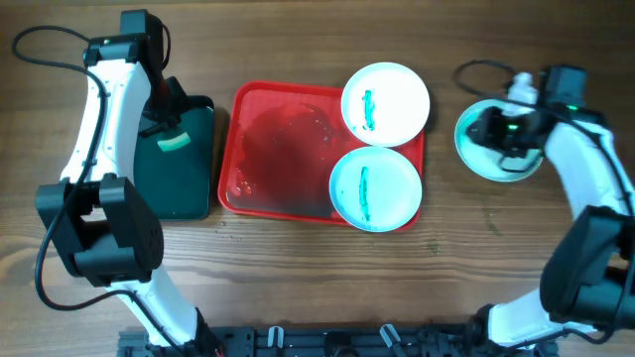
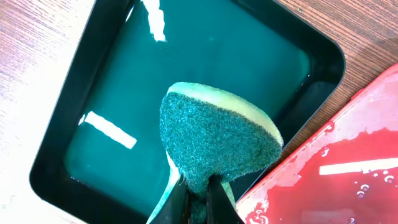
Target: Clean dirty plates on tray and stack at the side
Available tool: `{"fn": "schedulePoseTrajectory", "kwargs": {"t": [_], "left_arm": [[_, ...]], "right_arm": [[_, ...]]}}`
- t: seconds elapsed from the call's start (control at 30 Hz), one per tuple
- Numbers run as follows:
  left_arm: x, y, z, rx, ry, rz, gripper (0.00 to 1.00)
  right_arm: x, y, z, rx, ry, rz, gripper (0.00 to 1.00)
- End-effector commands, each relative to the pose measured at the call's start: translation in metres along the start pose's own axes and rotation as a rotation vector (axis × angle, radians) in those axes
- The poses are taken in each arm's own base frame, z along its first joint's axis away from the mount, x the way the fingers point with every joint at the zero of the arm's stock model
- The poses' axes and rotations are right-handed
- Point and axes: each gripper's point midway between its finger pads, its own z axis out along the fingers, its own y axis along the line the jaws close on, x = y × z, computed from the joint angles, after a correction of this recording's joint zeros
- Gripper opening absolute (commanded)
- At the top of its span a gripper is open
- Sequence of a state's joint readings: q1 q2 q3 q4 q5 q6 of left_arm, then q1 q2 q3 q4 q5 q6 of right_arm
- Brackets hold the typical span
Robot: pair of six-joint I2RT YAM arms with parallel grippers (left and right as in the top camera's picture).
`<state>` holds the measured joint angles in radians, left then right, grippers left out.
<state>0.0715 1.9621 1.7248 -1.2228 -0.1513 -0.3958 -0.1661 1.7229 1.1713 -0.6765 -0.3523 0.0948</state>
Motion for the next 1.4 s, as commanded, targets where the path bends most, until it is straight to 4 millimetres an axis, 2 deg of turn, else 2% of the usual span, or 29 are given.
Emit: {"fn": "schedulePoseTrajectory", "kwargs": {"t": [0.0, 0.1, 0.17, 0.37, 0.43, 0.47, 0.53, 0.63, 0.7, 0.87, 1.17, 1.2, 1.23, 1.27, 1.3, 1.37], "left_arm": [[0.000, -0.001, 0.004, 0.002, 0.007, -0.014, 0.04], [0.000, -0.001, 0.004, 0.002, 0.008, -0.014, 0.04], [0.000, -0.001, 0.004, 0.002, 0.008, -0.014, 0.04], [0.000, -0.001, 0.004, 0.002, 0.008, -0.014, 0.04], [0.000, -0.001, 0.004, 0.002, 0.008, -0.014, 0.04], [0.000, -0.001, 0.004, 0.002, 0.008, -0.014, 0.04], [0.000, -0.001, 0.004, 0.002, 0.008, -0.014, 0.04], [0.000, -0.001, 0.004, 0.002, 0.008, -0.014, 0.04], [0.000, -0.001, 0.004, 0.002, 0.007, -0.015, 0.04], [0.000, -0.001, 0.004, 0.002, 0.008, -0.014, 0.04], [-0.001, -0.001, 0.004, 0.004, 0.005, -0.015, 0.04], [-0.001, -0.001, 0.004, 0.004, 0.004, -0.015, 0.04], [-0.001, -0.001, 0.004, 0.004, 0.005, -0.015, 0.04], [-0.001, -0.001, 0.004, 0.004, 0.005, -0.014, 0.04], [-0.001, -0.001, 0.004, 0.004, 0.005, -0.015, 0.04], [-0.001, -0.001, 0.004, 0.004, 0.005, -0.015, 0.04]], "right_arm": [[0.015, 0.031, 0.023, 0.031, 0.056, -0.130, 0.44], [0.030, 0.044, 0.050, 0.033, 0.119, -0.172, 0.42], [0.039, 0.043, 0.063, 0.037, 0.159, -0.175, 0.36], [0.052, 0.033, 0.084, 0.047, 0.219, -0.155, 0.26], [0.056, 0.030, 0.090, 0.051, 0.233, -0.151, 0.20], [0.056, 0.030, 0.091, 0.052, 0.233, -0.146, 0.10], [0.052, 0.030, 0.093, 0.052, 0.216, -0.145, 0.04], [0.047, 0.027, 0.095, 0.065, 0.196, -0.205, 0.04], [0.047, 0.025, 0.098, 0.060, 0.203, -0.304, 0.04], [0.047, 0.012, 0.106, 0.094, 0.213, -0.374, 0.04], [0.034, 0.002, 0.100, 0.089, 0.183, -0.359, 0.05], [0.033, 0.008, 0.097, 0.066, 0.194, -0.353, 0.08], [0.033, 0.016, 0.091, 0.030, 0.209, -0.341, 0.17], [0.029, 0.024, 0.080, 0.002, 0.231, -0.284, 0.34], [0.026, 0.031, 0.070, -0.018, 0.254, -0.254, 0.39], [0.023, 0.041, 0.048, -0.021, 0.300, -0.183, 0.42]]}}
